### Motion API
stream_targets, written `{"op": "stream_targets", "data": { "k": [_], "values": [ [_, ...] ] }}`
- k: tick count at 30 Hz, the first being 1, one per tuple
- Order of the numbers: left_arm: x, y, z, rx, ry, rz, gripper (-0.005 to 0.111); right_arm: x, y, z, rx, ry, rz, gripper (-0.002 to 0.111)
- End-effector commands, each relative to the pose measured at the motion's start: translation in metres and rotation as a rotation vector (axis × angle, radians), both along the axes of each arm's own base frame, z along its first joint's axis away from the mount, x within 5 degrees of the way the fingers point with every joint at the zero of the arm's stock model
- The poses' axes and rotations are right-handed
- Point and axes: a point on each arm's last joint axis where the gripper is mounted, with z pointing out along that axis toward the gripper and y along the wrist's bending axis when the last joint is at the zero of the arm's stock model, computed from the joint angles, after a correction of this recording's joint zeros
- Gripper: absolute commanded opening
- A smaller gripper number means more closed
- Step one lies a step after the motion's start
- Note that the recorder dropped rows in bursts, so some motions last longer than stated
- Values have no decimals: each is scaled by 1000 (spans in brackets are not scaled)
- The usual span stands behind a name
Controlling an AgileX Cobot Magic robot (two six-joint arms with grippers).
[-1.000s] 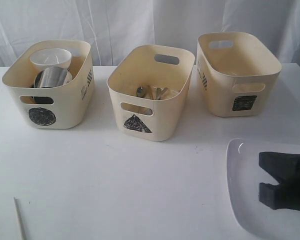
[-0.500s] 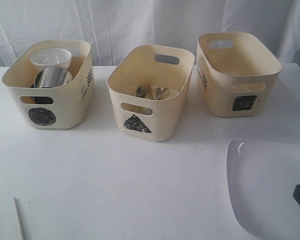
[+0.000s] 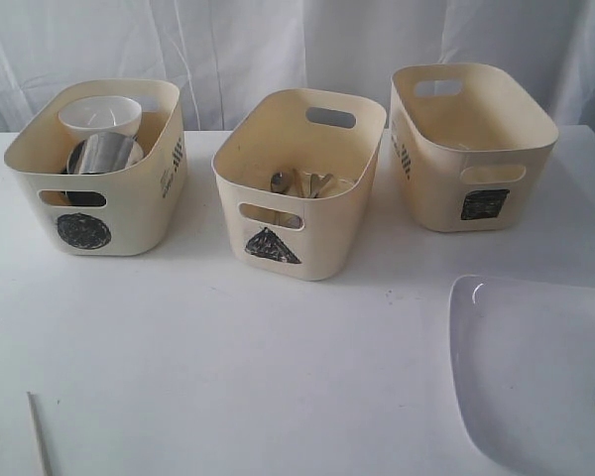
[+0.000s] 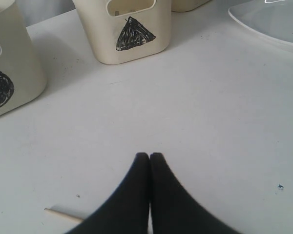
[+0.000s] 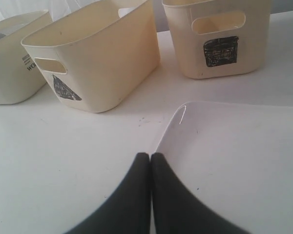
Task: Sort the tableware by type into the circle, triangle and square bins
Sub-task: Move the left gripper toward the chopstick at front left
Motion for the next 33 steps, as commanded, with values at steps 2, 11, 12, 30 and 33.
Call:
{"op": "stream_targets", "data": {
  "k": [2,11,12,30,33],
  "values": [
    [0,0,-1,-6,3,-3,0,0,0,-2,-1,-1,-7,0],
    [0,0,-1,-6,3,-3,0,0,0,-2,-1,-1,-7,0],
    [0,0,-1,-6,3,-3,0,0,0,-2,-1,-1,-7,0],
    [4,2,46,-505,-264,49,0,0,0,-2,-1,-1,-7,0],
    [2,6,60,-649,-359,52,0,0,0,-2,-1,-1,-7,0]
  ]
}}
